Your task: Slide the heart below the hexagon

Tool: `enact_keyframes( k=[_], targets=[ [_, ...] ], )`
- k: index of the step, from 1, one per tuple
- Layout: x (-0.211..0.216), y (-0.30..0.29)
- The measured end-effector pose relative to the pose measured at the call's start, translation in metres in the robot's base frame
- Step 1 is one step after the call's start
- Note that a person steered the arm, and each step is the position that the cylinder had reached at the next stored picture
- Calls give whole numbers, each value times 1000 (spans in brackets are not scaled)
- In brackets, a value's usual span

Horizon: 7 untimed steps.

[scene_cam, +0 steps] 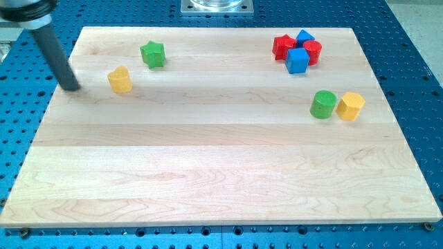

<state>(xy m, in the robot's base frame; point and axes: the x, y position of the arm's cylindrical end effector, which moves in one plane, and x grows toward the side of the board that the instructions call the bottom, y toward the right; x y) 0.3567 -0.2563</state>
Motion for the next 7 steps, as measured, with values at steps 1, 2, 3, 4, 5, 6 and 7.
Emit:
enact_keyframes(
  k=[1,2,3,4,5,6,7],
  targets=[
    [0,42],
    [2,105],
    [3,144],
    [6,147],
    [5,147],
    [5,153],
    [21,186]
  ],
)
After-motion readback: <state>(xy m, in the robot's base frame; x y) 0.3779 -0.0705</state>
